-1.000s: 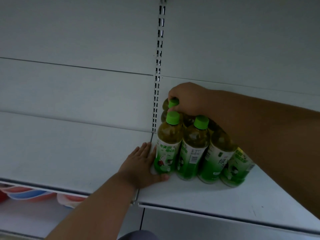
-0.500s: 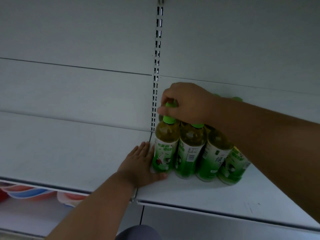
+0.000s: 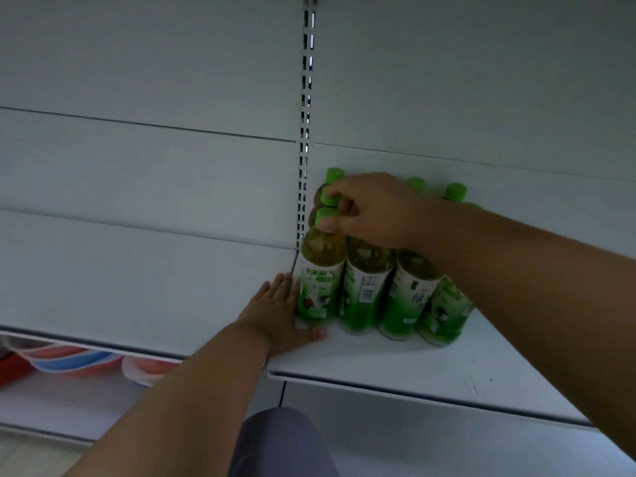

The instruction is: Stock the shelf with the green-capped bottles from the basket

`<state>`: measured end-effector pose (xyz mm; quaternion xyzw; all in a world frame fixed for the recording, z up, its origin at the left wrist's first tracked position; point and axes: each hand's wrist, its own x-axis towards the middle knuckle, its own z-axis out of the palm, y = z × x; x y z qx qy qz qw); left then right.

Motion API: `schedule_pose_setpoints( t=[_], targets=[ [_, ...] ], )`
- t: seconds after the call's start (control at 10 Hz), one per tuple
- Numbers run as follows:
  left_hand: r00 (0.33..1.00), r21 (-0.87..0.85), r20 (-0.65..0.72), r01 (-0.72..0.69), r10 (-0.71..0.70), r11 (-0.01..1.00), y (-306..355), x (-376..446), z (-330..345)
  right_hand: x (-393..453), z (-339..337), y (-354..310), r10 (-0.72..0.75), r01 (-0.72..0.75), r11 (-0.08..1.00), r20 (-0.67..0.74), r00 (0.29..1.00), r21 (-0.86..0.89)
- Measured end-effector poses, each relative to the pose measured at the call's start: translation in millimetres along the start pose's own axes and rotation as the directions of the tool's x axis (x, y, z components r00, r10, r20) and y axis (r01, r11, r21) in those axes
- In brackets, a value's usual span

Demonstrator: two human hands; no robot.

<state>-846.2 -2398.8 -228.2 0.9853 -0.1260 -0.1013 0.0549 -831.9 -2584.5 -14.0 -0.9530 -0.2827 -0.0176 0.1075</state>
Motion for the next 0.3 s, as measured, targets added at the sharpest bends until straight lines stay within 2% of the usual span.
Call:
schedule_pose_setpoints(
  t=[0.1,0.3],
  targets=[
    [0.999,-0.041,-0.005,0.034,-0.035,0.999,7,-9,-4,-17,-4,14,0.022,-0.020,1.000,-0.086,0.996,0.021],
    [0.991,-0.159,-0.062,0.105,-0.116,0.982,18,-44,-15,-59,10,36,-0.026,0.037,0.999,-0.285,0.958,0.033]
  ],
)
